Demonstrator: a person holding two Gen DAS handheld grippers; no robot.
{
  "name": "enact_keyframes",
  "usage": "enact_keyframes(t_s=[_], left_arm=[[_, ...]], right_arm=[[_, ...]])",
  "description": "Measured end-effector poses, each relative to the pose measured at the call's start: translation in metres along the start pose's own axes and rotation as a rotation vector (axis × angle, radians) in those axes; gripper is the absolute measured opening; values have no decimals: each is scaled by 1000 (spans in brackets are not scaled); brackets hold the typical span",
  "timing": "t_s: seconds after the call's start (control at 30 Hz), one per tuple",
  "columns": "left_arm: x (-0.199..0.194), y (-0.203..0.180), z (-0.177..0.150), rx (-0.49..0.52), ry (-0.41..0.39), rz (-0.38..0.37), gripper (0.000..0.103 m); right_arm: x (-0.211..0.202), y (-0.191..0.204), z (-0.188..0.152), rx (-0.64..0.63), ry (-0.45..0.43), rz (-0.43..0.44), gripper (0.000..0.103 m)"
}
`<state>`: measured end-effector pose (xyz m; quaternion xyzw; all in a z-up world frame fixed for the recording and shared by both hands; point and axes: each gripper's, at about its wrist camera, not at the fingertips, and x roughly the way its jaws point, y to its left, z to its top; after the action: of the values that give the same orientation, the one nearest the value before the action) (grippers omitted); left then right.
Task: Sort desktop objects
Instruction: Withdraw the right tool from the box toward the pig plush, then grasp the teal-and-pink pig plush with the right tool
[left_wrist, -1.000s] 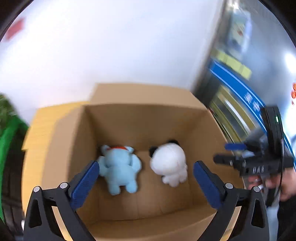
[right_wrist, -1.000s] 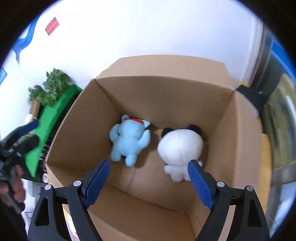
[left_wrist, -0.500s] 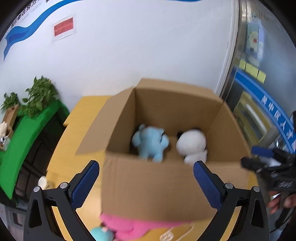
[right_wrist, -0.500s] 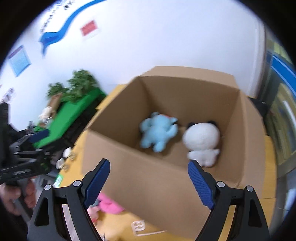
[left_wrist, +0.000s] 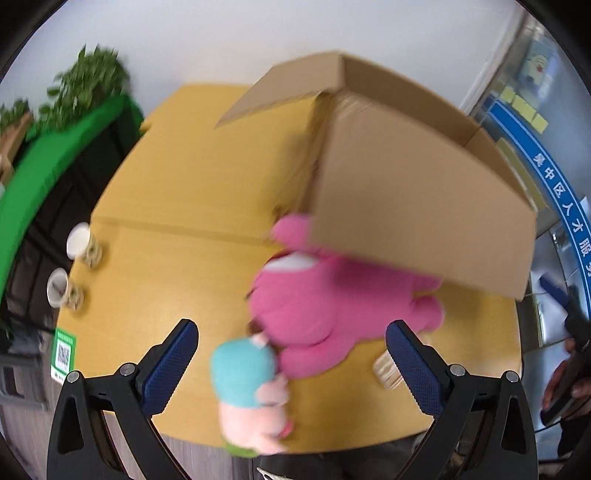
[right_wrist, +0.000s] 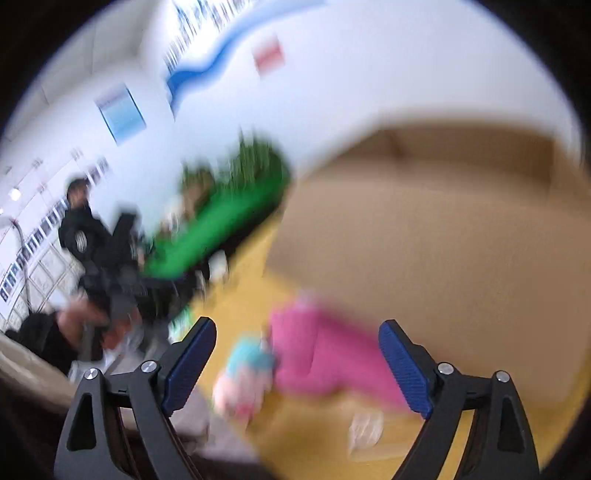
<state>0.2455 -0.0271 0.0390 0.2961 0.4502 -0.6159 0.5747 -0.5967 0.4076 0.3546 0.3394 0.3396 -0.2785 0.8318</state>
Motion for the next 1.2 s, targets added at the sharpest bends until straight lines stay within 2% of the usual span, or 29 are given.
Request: enact_keyframes(t_s=[0.03, 0.1, 0.23, 0.3, 0.4, 0.47, 0.5, 0.53, 0.7, 0.77, 0.87, 1.0, 1.2], left_arm=[[7, 14, -8, -15, 26, -11, 103], [20, 36, -22, -29, 76, -16, 103], [50, 73, -48, -43, 159, -58, 103], [67, 88, -58, -58, 203, -91, 103], [93, 107, -74, -72, 260, -167, 103], [109, 117, -85, -84, 294, -220, 102], [117, 122, -90, -92, 311, -247, 102], [124, 124, -95, -97, 324, -284, 102], [153, 130, -113, -109, 370, -407, 102], [167, 133, -114, -131, 387, -439, 102], [184, 138, -102, -183, 386, -504, 102], [212, 124, -87, -168, 438, -551, 102], [239, 104, -84, -173, 511, -625, 103]], right_arm=[[16, 4, -15, -3, 76, -20, 90], [38, 15, -43, -29, 144, -26, 90], [81, 25, -81, 98, 270, 86, 90], [117, 36, -77, 147, 329, 121, 90], [155, 49, -73, 156, 401, 119, 90], [187, 58, -58, 157, 430, 109, 90], [213, 63, -31, 155, 442, 105, 90], [230, 68, -17, 156, 447, 105, 90], [281, 90, -1, 176, 472, 125, 90], [340, 118, 21, 182, 488, 150, 90], [393, 141, 42, 192, 469, 175, 90], [404, 132, 43, 254, 420, 139, 90], [431, 132, 42, 286, 411, 44, 90]])
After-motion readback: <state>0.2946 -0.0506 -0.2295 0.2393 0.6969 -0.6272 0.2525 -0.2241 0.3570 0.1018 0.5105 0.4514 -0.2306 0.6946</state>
